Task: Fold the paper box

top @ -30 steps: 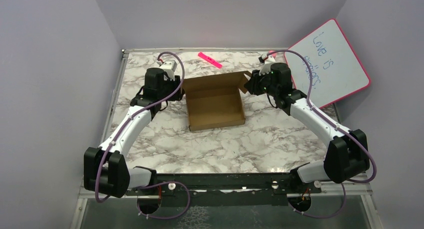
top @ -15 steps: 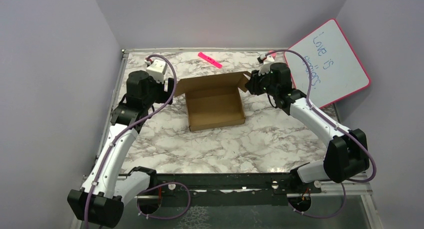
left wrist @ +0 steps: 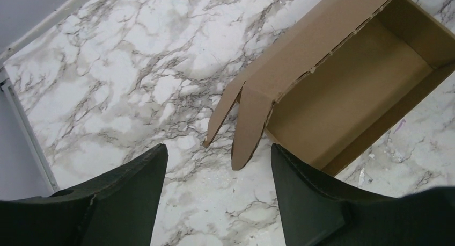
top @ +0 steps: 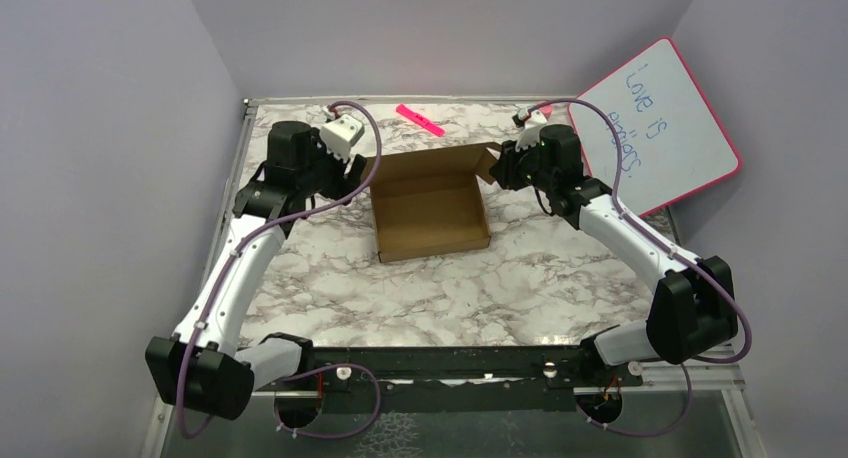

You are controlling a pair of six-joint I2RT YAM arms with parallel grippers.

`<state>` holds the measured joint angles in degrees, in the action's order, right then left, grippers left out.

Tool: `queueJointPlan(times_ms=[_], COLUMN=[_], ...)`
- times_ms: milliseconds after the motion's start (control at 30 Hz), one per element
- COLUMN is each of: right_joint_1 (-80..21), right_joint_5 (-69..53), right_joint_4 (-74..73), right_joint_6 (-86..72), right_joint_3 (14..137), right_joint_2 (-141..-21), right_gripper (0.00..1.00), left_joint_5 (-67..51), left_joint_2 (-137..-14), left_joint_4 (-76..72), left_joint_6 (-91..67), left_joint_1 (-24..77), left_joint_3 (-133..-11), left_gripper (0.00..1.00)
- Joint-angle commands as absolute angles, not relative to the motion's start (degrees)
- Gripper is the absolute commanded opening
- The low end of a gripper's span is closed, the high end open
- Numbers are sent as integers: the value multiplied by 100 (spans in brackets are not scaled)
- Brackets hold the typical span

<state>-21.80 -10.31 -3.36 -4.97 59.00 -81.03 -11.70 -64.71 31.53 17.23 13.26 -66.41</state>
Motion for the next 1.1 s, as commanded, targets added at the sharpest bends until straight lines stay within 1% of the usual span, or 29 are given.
queueJointPlan(times_ms=[0,100,300,533,633,733,900,1067], right_joint_1=[-2228,-2224,-2228,-2225,-2224,-2224,-2226,-2225], right_joint_5=[-1256,-1263,-1331,-1470,-1513,-1572,-1595,-1698], right_joint_4=[-449,-481,-514,-672,-830,-990,-1166,-1292], right_joint_6=[-400,-359,-229,239,451,654,823,812], right_joint_3=[6117,6135,6190,6403,6541,6680,6816,6865], right_joint_2=[-8173,-8165,-8194,-8242,-8310,-8380,-8451,-8491], right_gripper=[33,33,33,44,45,45,43,32], left_joint_5=[-1584,-1264,-1194,-1386,-1417,-1452,-1494,-1500], left_joint_2=[-6875,-7028,-7181,-7363,-7411,-7414,-7361,-7304], left_joint_4=[3238,3182,2990,2892,2895,2892,2892,2885], left_joint_6=[2041,2095,2217,2433,2496,2536,2538,2425], left_joint_1=[1345,1346,1346,1340,1339,1342,1341,1339], left_joint_3=[-6825,-6784,-6715,-6747,-6783,-6807,-6780,-6773], left_gripper=[68,62,53,38,32,28,22,18])
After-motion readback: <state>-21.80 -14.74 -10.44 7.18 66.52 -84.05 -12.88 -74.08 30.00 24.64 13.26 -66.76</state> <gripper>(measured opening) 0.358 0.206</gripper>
